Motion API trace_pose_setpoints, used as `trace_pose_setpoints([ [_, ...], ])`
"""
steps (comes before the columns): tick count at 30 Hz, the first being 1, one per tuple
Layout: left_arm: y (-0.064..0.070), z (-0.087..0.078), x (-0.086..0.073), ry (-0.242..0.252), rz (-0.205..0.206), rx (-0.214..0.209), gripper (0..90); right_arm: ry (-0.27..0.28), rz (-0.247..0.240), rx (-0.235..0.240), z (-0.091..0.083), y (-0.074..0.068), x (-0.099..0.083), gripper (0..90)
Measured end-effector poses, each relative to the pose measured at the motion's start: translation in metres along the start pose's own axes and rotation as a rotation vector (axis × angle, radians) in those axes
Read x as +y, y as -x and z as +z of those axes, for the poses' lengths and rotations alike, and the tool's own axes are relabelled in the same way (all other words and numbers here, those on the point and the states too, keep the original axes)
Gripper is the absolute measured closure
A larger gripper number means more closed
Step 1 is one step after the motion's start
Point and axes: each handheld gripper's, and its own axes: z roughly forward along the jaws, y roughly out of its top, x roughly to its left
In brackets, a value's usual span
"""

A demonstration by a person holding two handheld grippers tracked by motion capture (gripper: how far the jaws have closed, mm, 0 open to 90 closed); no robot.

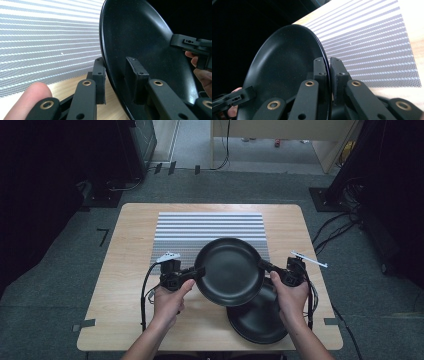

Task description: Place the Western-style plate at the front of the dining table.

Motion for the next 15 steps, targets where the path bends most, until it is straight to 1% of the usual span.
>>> trace_pose_setpoints([
  [9,-0.015,-0.004,0.019,0.016,-0.024,0.008,71.1,-0.001,-0.023,0.002,0.02,-0.016,0.017,84.7],
  [15,-0.025,-0.004,0.031,0.023,-0.038,0.013,71.2,-0.007,-0.038,0.002,0.034,-0.023,0.029,84.7],
])
